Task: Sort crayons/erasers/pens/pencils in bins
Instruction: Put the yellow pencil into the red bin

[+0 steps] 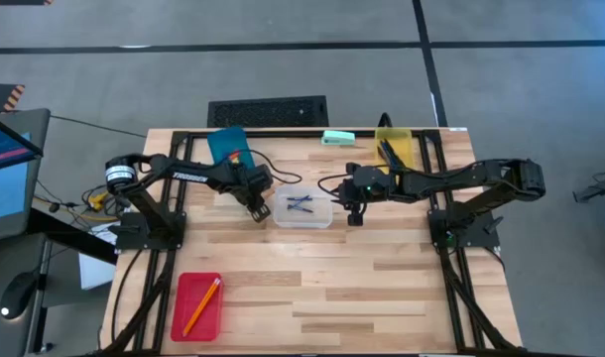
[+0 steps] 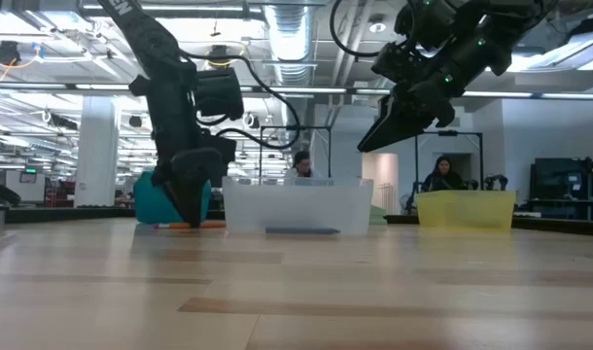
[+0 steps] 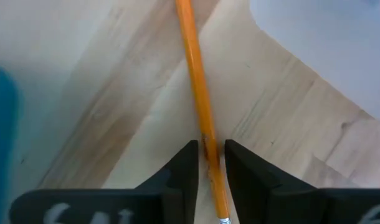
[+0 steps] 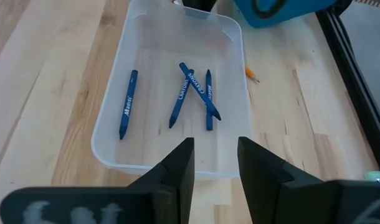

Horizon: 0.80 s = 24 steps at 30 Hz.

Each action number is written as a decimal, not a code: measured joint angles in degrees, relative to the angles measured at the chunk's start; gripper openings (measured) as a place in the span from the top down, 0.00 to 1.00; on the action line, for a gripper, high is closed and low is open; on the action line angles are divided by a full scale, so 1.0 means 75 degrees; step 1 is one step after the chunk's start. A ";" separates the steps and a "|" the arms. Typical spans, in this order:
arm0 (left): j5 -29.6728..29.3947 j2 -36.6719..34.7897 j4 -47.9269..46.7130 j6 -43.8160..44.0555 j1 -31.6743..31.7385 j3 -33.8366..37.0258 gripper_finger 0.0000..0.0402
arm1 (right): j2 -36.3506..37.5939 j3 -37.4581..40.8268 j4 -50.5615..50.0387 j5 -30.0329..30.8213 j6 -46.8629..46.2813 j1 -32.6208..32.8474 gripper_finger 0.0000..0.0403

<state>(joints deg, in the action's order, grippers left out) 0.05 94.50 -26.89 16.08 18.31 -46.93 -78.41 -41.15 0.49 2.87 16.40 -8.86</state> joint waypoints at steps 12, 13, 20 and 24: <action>0.0390 0.0020 -0.0177 -0.0273 0.0021 -0.0003 0.98 | 0.0000 0.0000 -0.0005 0.0000 0.0023 0.0003 0.67; 0.0457 0.0024 -0.0246 -0.0333 0.0016 -0.0029 0.98 | 0.0000 0.0000 -0.0003 0.0000 0.0023 0.0003 0.67; 0.0726 0.0079 -0.1344 -0.0723 -0.0010 -0.0541 0.99 | 0.0000 0.0000 -0.0003 0.0003 0.0020 0.0003 0.67; 0.1082 0.0079 -0.1896 -0.0851 -0.0012 -0.0798 1.00 | 0.0000 0.0000 -0.0006 0.0003 0.0020 0.0035 0.67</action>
<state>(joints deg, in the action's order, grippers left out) 8.17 95.09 -41.11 9.69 18.22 -52.92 -78.41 -41.15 0.45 2.90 16.56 -8.60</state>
